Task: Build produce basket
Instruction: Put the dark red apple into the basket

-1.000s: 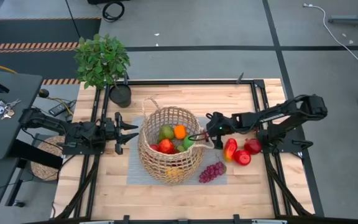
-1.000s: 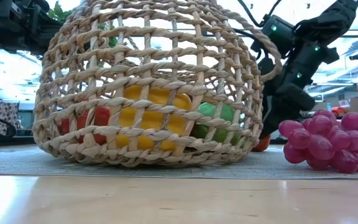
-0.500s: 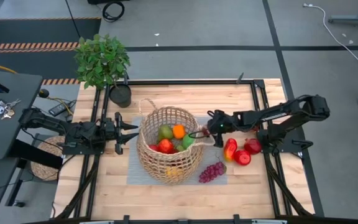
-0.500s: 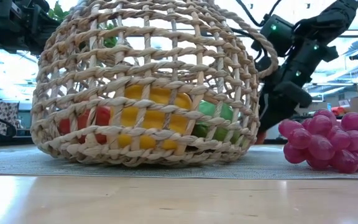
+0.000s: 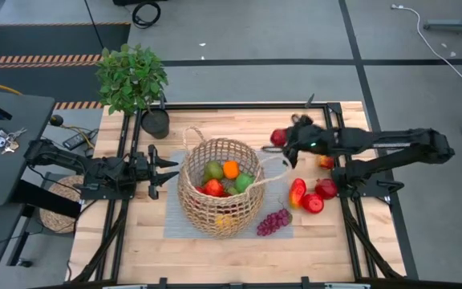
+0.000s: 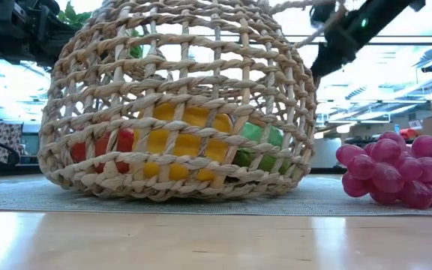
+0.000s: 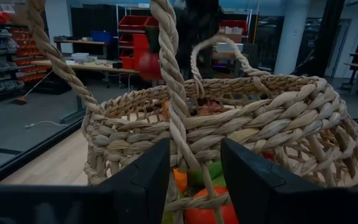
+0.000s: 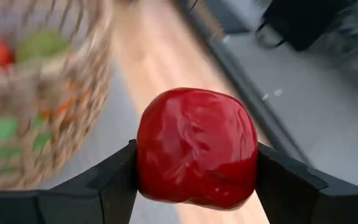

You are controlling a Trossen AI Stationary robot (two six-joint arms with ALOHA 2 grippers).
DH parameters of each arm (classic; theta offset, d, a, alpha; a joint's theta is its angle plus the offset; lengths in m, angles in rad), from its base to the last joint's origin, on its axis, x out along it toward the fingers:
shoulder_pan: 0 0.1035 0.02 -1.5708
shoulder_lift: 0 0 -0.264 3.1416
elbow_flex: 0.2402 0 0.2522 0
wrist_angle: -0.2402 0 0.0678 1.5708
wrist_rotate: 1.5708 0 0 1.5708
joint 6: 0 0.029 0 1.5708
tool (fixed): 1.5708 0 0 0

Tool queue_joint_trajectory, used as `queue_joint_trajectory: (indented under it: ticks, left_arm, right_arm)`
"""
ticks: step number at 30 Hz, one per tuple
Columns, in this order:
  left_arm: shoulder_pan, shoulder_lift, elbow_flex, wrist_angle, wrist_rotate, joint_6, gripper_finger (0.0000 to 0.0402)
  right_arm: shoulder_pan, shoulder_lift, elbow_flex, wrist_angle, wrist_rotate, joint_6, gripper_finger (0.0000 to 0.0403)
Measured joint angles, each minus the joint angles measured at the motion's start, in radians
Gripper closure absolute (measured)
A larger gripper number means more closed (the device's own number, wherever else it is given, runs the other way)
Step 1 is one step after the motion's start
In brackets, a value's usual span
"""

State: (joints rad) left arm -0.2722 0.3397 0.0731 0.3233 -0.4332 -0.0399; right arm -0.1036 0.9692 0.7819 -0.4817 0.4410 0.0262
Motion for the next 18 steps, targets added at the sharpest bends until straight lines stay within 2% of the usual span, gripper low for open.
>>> queue_joint_trajectory:
  ticks: [5,8,10,14,16,18]
  left_arm:
    - [0.0,0.0,0.0,0.0,0.0,0.0,0.0249]
    - [0.0,0.0,0.0,0.0,0.0,0.0,0.0252]
    - [0.0,0.0,0.0,0.0,0.0,0.0,0.0254]
    - [0.0,0.0,0.0,0.0,0.0,0.0,0.0252]
    - [0.0,0.0,0.0,0.0,0.0,0.0,0.025]
    - [0.0,0.0,0.0,0.0,0.0,0.0,0.0249]
  right_arm:
    - [0.034,-0.14,0.026,0.045,0.125,-0.008,0.0124]
    - [0.062,-0.216,0.026,0.113,0.141,-0.022,0.0124]
    - [0.084,-0.256,0.026,0.163,0.083,-0.026,0.0124]
    - [0.135,-0.294,0.01,0.281,-0.114,-0.004,0.0124]
    - [0.173,-0.297,-0.007,0.339,-0.167,0.008,0.0123]
    - [0.216,-0.297,-0.028,0.39,-0.177,0.006,0.0123]
